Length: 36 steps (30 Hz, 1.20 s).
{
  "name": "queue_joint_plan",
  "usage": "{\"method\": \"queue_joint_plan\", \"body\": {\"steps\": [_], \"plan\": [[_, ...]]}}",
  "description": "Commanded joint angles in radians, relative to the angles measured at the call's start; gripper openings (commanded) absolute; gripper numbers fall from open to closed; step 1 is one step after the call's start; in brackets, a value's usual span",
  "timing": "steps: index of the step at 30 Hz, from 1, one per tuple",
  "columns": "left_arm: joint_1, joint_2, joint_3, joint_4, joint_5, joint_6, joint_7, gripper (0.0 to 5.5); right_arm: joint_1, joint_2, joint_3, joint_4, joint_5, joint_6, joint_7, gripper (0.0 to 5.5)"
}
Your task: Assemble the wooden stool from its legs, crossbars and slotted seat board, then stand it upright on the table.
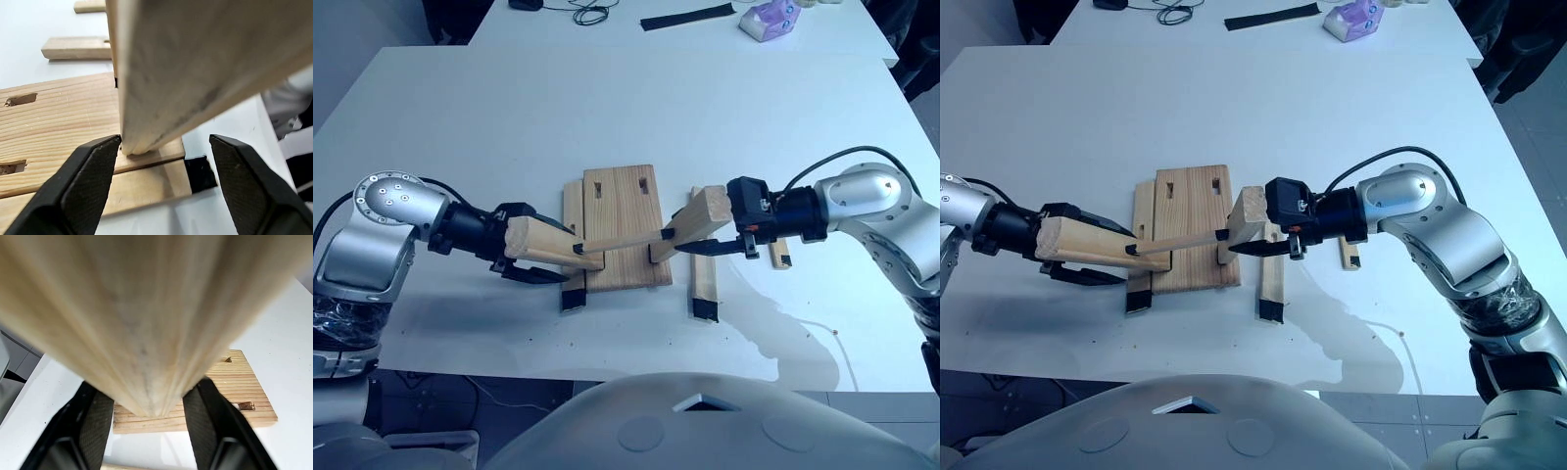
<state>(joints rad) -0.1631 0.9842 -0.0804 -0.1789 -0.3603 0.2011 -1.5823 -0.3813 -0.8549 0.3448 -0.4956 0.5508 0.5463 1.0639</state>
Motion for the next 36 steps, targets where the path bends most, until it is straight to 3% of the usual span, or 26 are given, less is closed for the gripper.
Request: {"method": "queue_joint_plan", "body": {"steps": [1,14,18,22,26,32,36], "plan": [[-0.029,-0.032,-0.072,0.017,0.028,-0.048,-0.014,3.36,0.058,-0.004,0.141,0.021,-0.074,0.129,0.002,2.03],[-0.119,-0.052,-0.111,0.232,0.133,-0.14,0.017,3.36,0.043,-0.006,0.16,0.028,-0.079,0.12,0.0,2.03],[-0.104,-0.041,-0.122,0.214,0.129,-0.129,0.0,4.03,0.04,-0.007,0.163,0.028,-0.08,0.118,-0.001,2.03],[-0.144,-0.054,-0.14,0.323,0.221,-0.241,0.043,4.51,0.042,-0.01,0.165,0.023,-0.082,0.118,-0.004,2.03],[-0.296,-0.125,-0.145,0.535,0.314,-0.311,0.154,4.51,0.035,-0.004,0.174,0.027,-0.094,0.112,-0.006,2.03],[-0.509,-0.254,-0.109,0.752,0.299,-0.207,0.261,4.51,0.026,0.001,0.185,0.035,-0.105,0.105,-0.003,2.03],[-0.572,-0.322,-0.055,0.696,0.174,-0.01,0.232,3.8,0.024,-0.001,0.187,0.04,-0.11,0.1,0.0,2.03]]}}
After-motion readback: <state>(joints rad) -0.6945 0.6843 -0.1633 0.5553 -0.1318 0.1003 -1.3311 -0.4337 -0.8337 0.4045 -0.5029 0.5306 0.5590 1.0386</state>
